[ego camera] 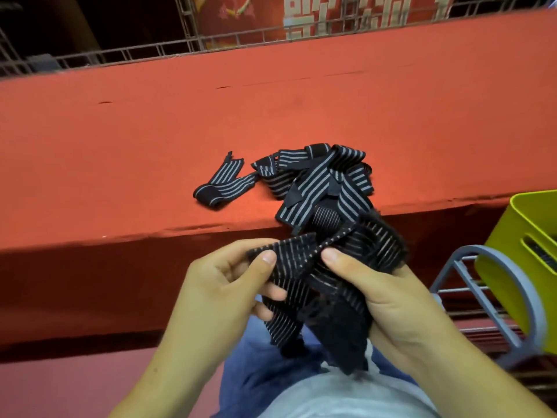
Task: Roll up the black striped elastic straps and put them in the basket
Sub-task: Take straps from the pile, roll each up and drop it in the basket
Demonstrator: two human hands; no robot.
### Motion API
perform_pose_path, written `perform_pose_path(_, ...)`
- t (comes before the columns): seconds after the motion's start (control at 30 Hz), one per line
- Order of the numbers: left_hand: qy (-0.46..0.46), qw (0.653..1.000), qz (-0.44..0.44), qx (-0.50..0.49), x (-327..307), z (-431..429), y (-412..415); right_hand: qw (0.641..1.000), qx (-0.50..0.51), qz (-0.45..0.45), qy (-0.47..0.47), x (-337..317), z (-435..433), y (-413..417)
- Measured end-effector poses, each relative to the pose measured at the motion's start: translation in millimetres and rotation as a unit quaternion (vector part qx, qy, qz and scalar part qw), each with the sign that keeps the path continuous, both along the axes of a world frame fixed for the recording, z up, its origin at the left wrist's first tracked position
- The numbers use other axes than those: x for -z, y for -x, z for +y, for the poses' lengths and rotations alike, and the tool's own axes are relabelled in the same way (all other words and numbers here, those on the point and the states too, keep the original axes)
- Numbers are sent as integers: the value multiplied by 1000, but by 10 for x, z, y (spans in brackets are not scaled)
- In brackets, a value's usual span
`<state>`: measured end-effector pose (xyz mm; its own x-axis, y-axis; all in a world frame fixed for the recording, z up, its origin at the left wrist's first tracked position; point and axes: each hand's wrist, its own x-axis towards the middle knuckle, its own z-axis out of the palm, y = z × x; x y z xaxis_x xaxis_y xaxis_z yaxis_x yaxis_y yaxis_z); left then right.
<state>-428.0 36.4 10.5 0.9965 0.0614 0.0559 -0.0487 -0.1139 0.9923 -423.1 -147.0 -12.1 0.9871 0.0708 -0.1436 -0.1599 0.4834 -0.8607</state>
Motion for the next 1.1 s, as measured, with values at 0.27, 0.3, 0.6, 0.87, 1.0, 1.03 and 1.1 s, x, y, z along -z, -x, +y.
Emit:
perform_pose_path(0.27,-46,996,-24,75,-25,-56,138,997,14,-30,66,34,101,11)
perform_pose_path(0.3,-55,996,-33,65,-21,-52,131,997,7,-37,63,40,104,19)
perform_pose_path(0.6,-22,995,-80,-48,15,90,-3,998,-53,-19,28,80,123,74)
perform_pose_path(0.87,-4,994,-83,-73,-24,192,-43,979,-199,-38,25,47,-165,23)
perform_pose_path(1.0,6,995,-79,-60,-30,201,-46,977,-209,-29,44,-15,-204,-35)
perform_pose_path(1.03,6,995,-79,-57,-37,202,-41,977,-199,-26,68,-6,-165,-45)
perform_pose_path(1.1,11,996,-79,-48,-49,193,-40,980,-165,-21,111,-19,-73,-50)
